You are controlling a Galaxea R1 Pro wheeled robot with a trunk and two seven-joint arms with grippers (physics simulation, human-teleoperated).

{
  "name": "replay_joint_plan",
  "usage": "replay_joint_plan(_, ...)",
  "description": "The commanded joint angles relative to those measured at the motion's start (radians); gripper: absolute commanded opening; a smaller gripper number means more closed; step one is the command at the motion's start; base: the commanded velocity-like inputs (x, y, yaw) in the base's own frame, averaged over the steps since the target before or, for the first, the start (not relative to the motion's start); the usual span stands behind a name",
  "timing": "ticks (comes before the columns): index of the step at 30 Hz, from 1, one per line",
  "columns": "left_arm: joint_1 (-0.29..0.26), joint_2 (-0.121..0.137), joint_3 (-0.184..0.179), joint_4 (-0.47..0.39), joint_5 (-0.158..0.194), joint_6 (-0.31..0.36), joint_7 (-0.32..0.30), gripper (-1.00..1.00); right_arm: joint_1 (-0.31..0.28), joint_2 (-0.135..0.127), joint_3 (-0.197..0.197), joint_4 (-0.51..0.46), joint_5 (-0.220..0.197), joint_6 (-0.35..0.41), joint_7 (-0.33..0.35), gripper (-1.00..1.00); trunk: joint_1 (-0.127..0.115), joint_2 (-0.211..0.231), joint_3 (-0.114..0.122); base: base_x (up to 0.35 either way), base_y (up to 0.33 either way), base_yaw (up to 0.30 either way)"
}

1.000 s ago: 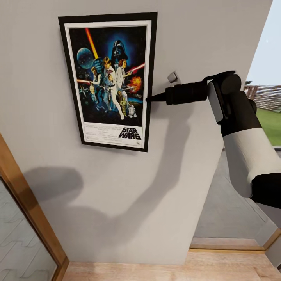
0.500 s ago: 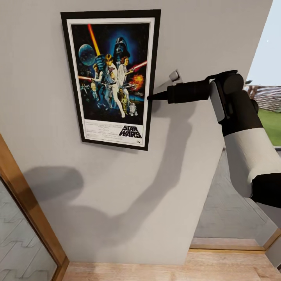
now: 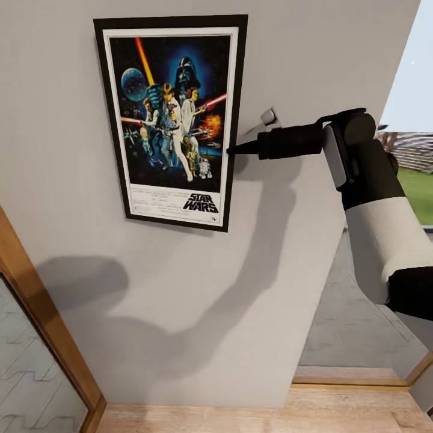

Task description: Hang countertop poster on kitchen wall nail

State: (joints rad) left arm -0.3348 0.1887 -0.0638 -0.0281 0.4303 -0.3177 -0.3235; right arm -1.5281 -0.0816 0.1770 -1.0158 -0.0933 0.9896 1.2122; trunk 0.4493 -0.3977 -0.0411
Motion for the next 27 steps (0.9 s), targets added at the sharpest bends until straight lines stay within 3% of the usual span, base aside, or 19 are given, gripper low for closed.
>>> replay_joint_plan(1,-0.001,0.0,-0.007,0.001,0.01,-0.003,-0.005,1.0,-0.001,-0.001,0.003,0.0,-0.011,0.01,-0.003,-1.0,0.001,-0.002,-0.002,0.0,0.0,0.0)
replay_joint_plan(27,-0.001,0.003,-0.007,0.001,0.011,-0.001,-0.005,1.0,0.0,-0.004,0.006,-0.002,-0.013,0.008,-0.003,-1.0,0.001,-0.002,-0.002,0.0,0.0,0.0)
